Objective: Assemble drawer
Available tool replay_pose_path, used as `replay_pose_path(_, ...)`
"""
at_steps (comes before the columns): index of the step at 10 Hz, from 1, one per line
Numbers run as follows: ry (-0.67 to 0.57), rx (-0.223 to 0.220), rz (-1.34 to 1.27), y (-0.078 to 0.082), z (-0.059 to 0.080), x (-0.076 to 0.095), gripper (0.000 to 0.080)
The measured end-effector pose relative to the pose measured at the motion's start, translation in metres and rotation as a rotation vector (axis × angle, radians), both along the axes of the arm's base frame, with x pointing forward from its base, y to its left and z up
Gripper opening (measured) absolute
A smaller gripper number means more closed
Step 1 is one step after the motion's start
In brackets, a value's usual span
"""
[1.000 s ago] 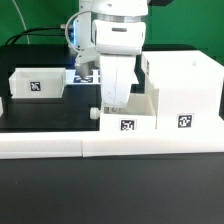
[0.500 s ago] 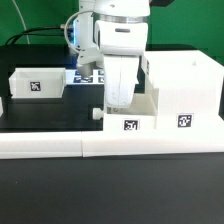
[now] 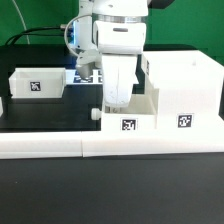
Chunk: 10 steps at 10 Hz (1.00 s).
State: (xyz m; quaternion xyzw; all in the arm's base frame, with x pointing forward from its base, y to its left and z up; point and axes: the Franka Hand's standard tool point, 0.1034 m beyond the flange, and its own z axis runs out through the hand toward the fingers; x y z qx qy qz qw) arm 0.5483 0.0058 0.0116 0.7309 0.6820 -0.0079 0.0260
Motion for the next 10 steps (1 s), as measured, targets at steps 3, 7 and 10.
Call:
replay_pose_path(3,0.001,-0.001,-0.013,-0.0008,0.0000,0.0000,0.0042)
replay_pose_path(7,0.001,-0.003,-0.002,0.0001,-0.0002,-0.0005,0.0042)
replay_pose_path(10,0.003,-0.009,-0.015,-0.0005,-0.0001,-0.0006,0.0042)
